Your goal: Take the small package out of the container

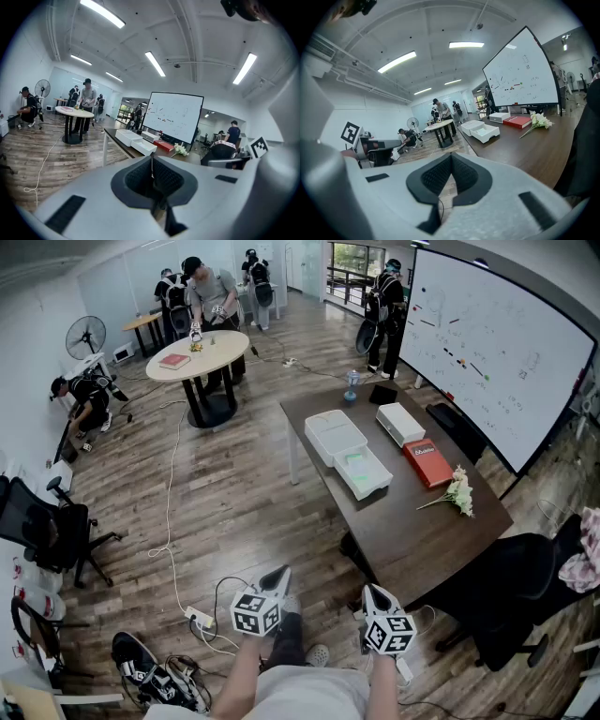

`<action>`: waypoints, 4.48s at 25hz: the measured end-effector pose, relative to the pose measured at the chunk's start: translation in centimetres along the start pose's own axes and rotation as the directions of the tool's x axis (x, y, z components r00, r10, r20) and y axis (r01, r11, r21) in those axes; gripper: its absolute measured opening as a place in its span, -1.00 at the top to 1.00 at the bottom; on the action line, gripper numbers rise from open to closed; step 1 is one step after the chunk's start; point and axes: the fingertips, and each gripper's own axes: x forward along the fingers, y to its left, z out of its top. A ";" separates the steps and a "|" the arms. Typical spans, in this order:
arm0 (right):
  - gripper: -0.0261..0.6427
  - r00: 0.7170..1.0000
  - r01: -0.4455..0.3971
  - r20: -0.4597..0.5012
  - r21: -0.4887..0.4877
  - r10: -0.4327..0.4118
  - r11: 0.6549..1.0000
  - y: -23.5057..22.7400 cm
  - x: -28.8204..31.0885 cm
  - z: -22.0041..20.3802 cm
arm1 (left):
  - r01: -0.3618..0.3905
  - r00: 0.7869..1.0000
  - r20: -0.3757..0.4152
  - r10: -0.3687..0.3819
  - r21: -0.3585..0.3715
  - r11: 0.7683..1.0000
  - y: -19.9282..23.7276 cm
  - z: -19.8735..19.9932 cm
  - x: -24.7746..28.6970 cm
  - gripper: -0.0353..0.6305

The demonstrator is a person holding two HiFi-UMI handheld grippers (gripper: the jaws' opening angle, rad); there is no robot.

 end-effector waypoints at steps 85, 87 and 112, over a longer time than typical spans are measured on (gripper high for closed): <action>-0.09 0.975 -0.165 -0.134 0.096 0.177 0.982 -3.5 33.2 9.9 | 0.269 0.955 -0.116 -0.274 -0.057 0.962 19.2 10.5 29.7 0.40; -0.09 0.981 -0.149 -0.113 0.105 0.161 0.983 -4.3 33.9 10.8 | 0.276 0.953 -0.123 -0.278 -0.036 0.961 19.6 11.3 30.6 0.40; -0.06 0.998 -0.027 -0.051 0.185 0.036 0.982 -17.3 46.3 19.5 | 0.350 0.921 -0.209 -0.329 0.070 0.934 22.2 19.5 47.9 0.40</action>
